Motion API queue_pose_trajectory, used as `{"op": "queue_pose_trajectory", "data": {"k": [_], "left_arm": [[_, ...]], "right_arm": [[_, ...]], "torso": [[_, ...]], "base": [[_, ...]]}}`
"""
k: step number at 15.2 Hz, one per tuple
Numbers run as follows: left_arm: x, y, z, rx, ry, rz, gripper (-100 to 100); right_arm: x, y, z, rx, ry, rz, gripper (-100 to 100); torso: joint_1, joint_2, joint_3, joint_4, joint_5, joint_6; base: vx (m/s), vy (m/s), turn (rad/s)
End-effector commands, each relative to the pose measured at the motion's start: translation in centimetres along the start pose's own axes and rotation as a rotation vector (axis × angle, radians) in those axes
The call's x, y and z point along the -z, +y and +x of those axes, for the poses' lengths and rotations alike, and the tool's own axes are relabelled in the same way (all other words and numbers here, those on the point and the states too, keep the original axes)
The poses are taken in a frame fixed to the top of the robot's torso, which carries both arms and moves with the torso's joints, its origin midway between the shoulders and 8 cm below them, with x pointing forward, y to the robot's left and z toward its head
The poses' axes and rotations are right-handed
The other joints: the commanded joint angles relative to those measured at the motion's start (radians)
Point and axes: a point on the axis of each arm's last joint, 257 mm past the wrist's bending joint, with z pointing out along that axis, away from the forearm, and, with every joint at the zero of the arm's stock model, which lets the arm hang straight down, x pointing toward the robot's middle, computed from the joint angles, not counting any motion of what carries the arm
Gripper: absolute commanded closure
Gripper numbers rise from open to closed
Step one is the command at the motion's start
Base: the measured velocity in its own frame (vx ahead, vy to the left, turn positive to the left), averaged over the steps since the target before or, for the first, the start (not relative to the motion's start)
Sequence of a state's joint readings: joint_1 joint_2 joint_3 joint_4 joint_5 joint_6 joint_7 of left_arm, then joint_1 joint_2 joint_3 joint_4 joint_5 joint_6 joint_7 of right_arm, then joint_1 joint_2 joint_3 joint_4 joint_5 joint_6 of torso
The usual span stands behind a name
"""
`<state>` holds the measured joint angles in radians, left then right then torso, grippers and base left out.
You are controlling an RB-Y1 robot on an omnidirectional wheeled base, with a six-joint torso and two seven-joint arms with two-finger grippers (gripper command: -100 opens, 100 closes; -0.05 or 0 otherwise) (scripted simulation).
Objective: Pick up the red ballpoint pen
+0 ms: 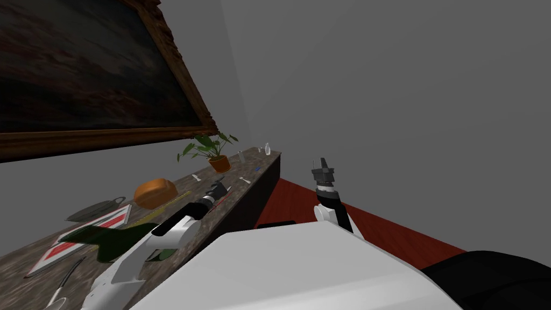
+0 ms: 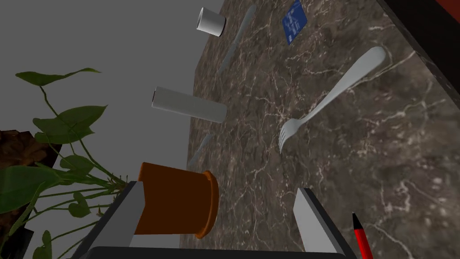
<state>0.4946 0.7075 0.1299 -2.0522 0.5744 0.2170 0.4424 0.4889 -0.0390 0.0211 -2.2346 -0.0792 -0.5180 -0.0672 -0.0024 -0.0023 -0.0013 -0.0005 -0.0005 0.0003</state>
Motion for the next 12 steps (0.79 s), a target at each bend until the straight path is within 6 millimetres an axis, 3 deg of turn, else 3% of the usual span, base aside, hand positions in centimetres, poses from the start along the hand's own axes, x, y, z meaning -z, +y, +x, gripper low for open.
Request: {"op": "queue_pose_trajectory", "data": {"k": [1, 2, 3, 5, 6, 8, 9, 11, 12], "left_arm": [[0.3, 1.5, -1.8, 0.023, -0.037, -0.069, -100], [0.3, 1.5, -1.8, 0.023, -0.037, -0.069, -100], [0.5, 2.0, -3.6, 0.050, -0.067, -0.114, -100], [0.6, 2.5, -3.8, 0.050, -0.077, -0.135, -100], [0.9, 3.0, -5.5, 0.078, -0.109, -0.178, -100], [1.0, 3.5, -5.8, 0.078, -0.120, -0.199, -100], [1.4, 3.7, -7.4, 0.108, -0.150, -0.234, -100], [1.6, 4.4, -7.7, 0.108, -0.165, -0.261, -100], [2.0, 4.5, -9.2, 0.138, -0.196, -0.291, -100]], "right_arm": [[0.0, 0.0, 0.0, 0.000, 0.000, 0.000, 0], [0.0, 0.0, 0.0, 0.000, 0.000, 0.000, 0], [0.0, 0.0, 0.0, 0.000, 0.000, 0.000, 0], [0.0, 0.0, 0.0, 0.000, 0.000, 0.000, 0], [0.0, 0.0, 0.0, 0.000, 0.000, 0.000, 0], [0.0, 0.0, 0.0, 0.000, 0.000, 0.000, 0], [0.0, 0.0, 0.0, 0.000, 0.000, 0.000, 0], [0.0, 0.0, 0.0, 0.000, 0.000, 0.000, 0], [0.0, 0.0, 0.0, 0.000, 0.000, 0.000, 0]], "torso": [[0.000, 0.000, 0.000, 0.000, 0.000, 0.000], [0.000, 0.000, 0.000, 0.000, 0.000, 0.000], [0.000, 0.001, 0.000, 0.000, 0.000, 0.000], [0.000, 0.000, 0.000, 0.000, 0.000, 0.000], [0.001, 0.001, 0.000, 0.000, 0.000, 0.000], [0.000, 0.000, 0.000, 0.000, 0.000, 0.000], [0.001, 0.001, 0.000, 0.000, 0.000, 0.000], [0.000, 0.000, 0.000, 0.000, 0.000, 0.000], [0.001, 0.001, 0.000, 0.000, 0.000, 0.000]], "base": [[0.033, -0.043, -0.048], [0.020, -0.028, -0.006], [0.025, -0.032, -0.031], [0.023, -0.027, -0.033], [0.024, -0.030, -0.046], [0.022, -0.025, -0.026], [0.022, -0.028, -0.038], [0.025, -0.025, -0.033], [0.026, -0.030, -0.042]]}}
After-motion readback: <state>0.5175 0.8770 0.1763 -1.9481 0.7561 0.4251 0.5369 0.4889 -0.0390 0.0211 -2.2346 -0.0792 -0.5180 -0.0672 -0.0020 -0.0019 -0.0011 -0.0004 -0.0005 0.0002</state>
